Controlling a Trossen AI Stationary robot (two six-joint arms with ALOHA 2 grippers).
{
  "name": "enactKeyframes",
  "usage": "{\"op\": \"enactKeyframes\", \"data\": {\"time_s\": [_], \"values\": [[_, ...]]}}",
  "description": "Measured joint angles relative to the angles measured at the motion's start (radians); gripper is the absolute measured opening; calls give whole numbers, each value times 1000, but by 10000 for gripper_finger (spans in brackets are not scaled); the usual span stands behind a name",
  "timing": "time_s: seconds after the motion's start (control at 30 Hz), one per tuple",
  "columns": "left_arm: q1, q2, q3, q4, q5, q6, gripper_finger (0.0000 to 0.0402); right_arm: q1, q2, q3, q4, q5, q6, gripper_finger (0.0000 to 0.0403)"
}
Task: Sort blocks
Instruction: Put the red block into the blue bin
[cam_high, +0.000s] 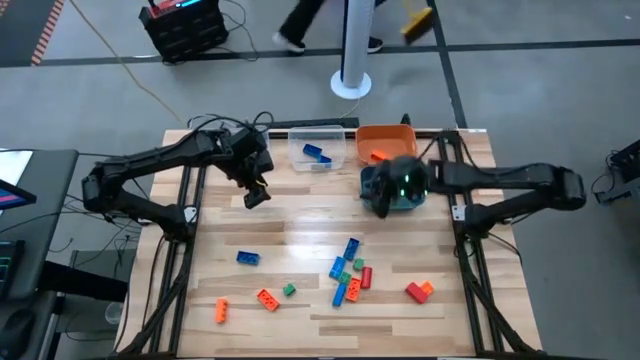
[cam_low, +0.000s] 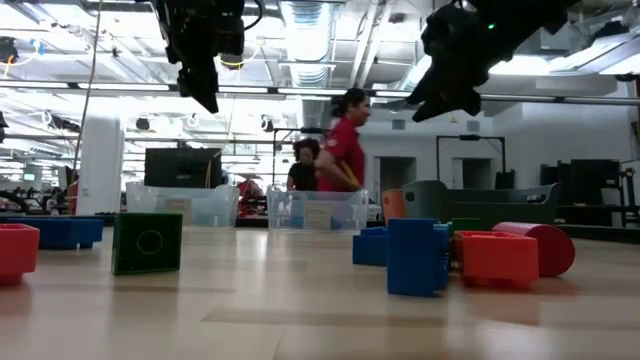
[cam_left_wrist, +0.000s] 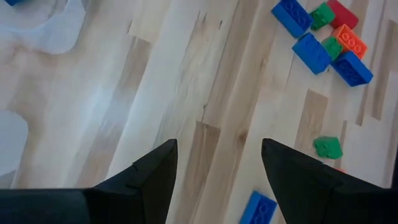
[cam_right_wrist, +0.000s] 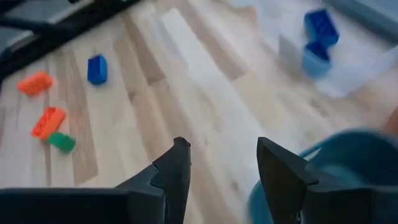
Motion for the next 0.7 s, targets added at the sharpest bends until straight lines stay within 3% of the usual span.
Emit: {"op": "enactKeyframes", "data": {"time_s": [0.13, 0.43, 0.7], "values": [[-9, 1, -33, 45, 1, -22, 228, 141, 8, 0, -70, 69, 135, 183], [-4, 0, -34, 138, 7, 49, 228, 417, 82, -1, -338, 59, 669, 182], [19, 0, -34, 152, 15, 170, 228, 632, 224, 31, -338, 28, 1003, 182]]}}
